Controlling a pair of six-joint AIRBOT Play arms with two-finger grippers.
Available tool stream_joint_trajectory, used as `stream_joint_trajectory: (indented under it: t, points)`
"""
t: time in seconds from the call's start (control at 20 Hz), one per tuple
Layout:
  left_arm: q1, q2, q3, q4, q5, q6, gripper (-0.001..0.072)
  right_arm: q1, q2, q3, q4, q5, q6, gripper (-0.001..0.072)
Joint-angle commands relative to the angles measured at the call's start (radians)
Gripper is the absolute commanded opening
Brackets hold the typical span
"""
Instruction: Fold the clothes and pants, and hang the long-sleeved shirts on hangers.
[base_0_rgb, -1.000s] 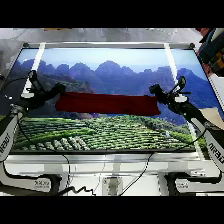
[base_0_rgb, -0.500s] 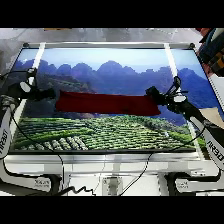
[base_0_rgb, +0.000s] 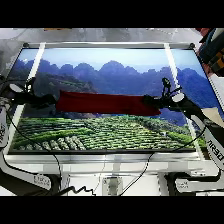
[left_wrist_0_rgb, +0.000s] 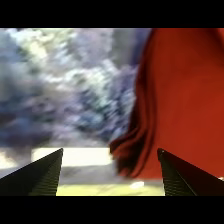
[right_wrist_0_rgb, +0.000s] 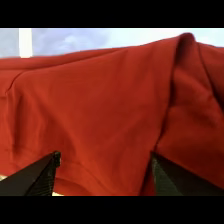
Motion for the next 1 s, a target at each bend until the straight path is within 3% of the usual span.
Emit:
stream_joint_trajectory:
  t: [0.0,0.2,0.25,0.3,0.35,0.4,0.5,0.6,0.65,0.8,0.95]
  points:
    - [0.021,-0.067,0.015,-0.188,0.022,0.055,0.0698,0.001,-0.001,0.055,-0.048,0.073,0.008,0.0622]
    - [-0.065,-0.124,0.015,-0.203,0.027,0.192,0.0699,0.006,-0.003,0.076,-0.048,0.093,0.034,0.0609]
    - [-0.095,-0.126,0.015,-0.203,0.057,0.199,0.0659,0.013,-0.007,0.076,-0.047,0.093,0.034,0.0587]
    - [-0.124,-0.122,0.019,-0.203,0.085,0.198,0.0450,0.027,-0.011,0.076,-0.047,0.090,0.042,0.0538]
    - [-0.148,-0.116,0.029,-0.203,0.089,0.198,0.0142,0.047,-0.015,0.076,-0.048,0.081,0.042,0.0464]
    - [-0.170,-0.102,0.045,-0.199,0.077,0.198,0.0018,0.075,-0.015,0.076,-0.047,0.059,0.042,0.0342]
    - [-0.205,-0.050,0.077,-0.154,0.051,0.198,0.0018,0.143,-0.016,0.076,-0.048,-0.003,0.042,0.0243]
    - [-0.236,0.041,0.102,-0.087,0.003,0.132,0.0017,0.221,-0.027,0.081,-0.048,-0.062,0.051,0.0064]
    - [-0.246,0.092,0.104,-0.082,-0.035,0.105,0.0018,0.259,-0.043,0.097,-0.047,-0.079,0.054,0.0011]
    - [-0.261,0.253,0.104,-0.082,-0.227,0.103,0.0019,0.367,-0.138,0.211,-0.047,-0.106,0.159,0.0010]
    - [-0.256,0.389,0.104,-0.081,-0.291,0.103,0.0019,0.475,-0.283,0.390,-0.031,-0.082,0.222,0.0010]
